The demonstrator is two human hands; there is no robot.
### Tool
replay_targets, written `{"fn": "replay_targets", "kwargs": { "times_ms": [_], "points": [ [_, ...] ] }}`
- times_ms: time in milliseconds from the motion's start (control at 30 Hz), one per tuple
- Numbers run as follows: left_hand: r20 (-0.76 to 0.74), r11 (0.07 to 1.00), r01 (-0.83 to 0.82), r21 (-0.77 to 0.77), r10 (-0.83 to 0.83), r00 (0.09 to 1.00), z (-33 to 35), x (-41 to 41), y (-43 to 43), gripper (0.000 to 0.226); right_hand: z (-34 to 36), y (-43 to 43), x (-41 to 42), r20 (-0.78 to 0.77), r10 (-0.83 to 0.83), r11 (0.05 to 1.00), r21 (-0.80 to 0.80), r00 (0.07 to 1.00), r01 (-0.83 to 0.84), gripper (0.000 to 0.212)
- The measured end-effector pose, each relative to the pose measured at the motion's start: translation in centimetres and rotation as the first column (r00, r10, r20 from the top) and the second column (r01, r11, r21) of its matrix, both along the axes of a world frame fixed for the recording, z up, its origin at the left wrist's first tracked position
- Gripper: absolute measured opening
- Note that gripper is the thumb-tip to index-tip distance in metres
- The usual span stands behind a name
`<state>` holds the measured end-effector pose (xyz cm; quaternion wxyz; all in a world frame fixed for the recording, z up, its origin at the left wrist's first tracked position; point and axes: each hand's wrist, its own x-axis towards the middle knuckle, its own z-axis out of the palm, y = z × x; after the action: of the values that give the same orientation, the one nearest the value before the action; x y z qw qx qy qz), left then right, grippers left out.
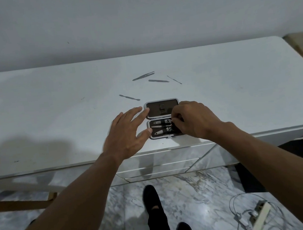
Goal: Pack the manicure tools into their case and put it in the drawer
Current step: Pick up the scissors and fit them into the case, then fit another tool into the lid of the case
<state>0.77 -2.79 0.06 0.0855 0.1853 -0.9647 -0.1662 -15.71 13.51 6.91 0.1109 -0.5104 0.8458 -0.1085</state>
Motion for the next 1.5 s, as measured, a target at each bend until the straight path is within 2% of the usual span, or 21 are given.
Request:
{"fn": "replay_targets", "kwargs": {
  "times_ms": [200,500,700,833,967,1133,1300,1500],
  "points": [
    [-0.012,1.000,0.002,0.024,-0.002,1.000,0.0,0.0,-0.1,0.063,1.0,-3.0,-1.4,-0.006,-0.104,0.995,-0.007,0.995,0.104,0.019],
    [-0.054,0.996,-0.011,0.090,0.016,0.998,0.4,0.0,-0.2,0.059,1.1,-10.6,-4.2,-0.008,-0.123,0.992,0.017,0.992,0.123,0.028],
    [-0.057,0.996,0.000,0.090,0.006,0.998,0.7,0.0,-0.2,0.059,0.5,-15.7,-5.7,-0.145,-0.073,0.990,0.106,0.987,0.089,0.041],
    [-0.066,0.995,0.006,0.104,0.000,0.998,0.8,0.0,-0.2,0.058,0.2,-17.2,-6.0,-0.202,-0.051,0.981,0.176,0.978,0.087,0.035],
    [-0.091,0.993,-0.003,0.122,0.014,0.996,0.8,-0.1,-0.2,0.059,0.3,-17.2,-6.0,-0.232,-0.035,0.985,0.158,0.972,0.074,0.027],
    [-0.085,0.992,-0.016,0.128,0.027,0.996,0.7,0.0,-0.1,0.061,1.8,-15.5,-6.1,-0.190,-0.066,0.993,0.080,0.980,0.083,0.010],
    [-0.059,0.990,-0.052,0.130,0.060,0.996,0.7,-0.1,0.1,0.062,2.9,-11.2,-5.9,-0.086,-0.069,0.998,-0.006,0.994,0.069,0.025],
    [-0.007,0.993,-0.038,0.108,0.039,0.999,0.6,-0.2,0.1,0.064,3.0,-4.7,-5.1,0.001,-0.106,0.994,-0.020,0.994,0.106,0.018]
  ]
}}
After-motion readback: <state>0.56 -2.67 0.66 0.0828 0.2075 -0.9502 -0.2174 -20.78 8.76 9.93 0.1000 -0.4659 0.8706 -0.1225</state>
